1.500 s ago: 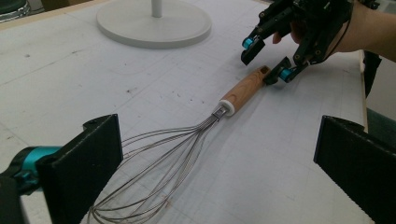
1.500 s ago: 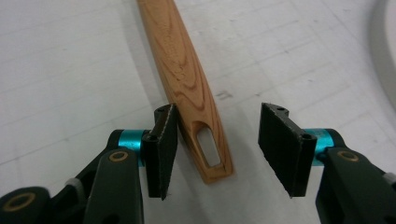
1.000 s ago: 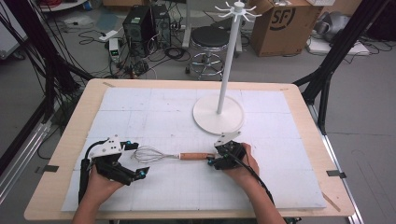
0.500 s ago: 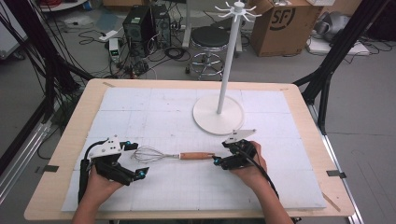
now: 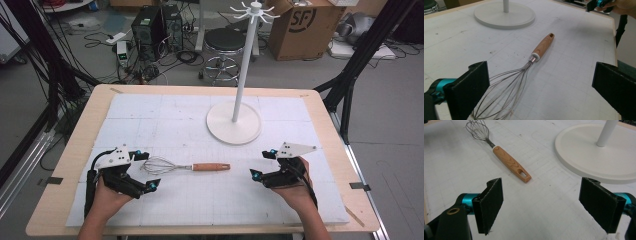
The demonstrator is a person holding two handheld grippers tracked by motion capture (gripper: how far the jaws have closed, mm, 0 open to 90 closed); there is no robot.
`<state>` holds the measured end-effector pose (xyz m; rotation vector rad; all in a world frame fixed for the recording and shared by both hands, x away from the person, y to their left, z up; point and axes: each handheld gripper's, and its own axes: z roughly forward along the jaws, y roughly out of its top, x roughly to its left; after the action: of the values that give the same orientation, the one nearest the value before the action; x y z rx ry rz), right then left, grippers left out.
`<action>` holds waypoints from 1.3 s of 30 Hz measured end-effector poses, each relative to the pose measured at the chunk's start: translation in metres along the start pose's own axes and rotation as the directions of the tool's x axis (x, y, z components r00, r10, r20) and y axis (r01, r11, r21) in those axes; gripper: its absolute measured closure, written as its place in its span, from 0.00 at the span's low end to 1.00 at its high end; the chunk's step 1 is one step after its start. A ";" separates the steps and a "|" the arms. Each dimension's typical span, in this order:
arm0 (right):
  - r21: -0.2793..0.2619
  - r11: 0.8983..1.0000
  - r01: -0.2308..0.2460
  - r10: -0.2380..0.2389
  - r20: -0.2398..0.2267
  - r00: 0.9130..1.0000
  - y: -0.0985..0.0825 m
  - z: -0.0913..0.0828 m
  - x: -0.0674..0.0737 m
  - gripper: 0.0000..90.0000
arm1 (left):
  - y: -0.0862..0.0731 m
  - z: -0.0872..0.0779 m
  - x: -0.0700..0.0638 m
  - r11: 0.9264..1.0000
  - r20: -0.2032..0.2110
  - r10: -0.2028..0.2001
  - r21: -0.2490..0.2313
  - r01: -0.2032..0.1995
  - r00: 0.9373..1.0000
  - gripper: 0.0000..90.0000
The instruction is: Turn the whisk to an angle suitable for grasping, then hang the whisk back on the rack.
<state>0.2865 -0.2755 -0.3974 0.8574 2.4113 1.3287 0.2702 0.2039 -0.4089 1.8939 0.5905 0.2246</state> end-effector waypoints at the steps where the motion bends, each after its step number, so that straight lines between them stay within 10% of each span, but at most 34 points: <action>1: -0.008 1.000 0.003 -0.003 0.003 1.000 -0.003 -0.002 -0.001 0.21 | 0.000 0.000 0.000 1.000 0.002 0.000 0.001 0.000 1.000 0.02; 39: -0.060 0.997 -0.050 0.049 -0.009 0.999 -0.013 -0.012 -0.016 0.00 | -0.001 -0.002 0.002 1.000 0.009 -0.001 -0.012 0.001 1.000 0.02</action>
<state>0.2885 -0.2982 -0.4026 0.9030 2.3574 1.4178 0.2706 0.2064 -0.4097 1.8819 0.5833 0.2187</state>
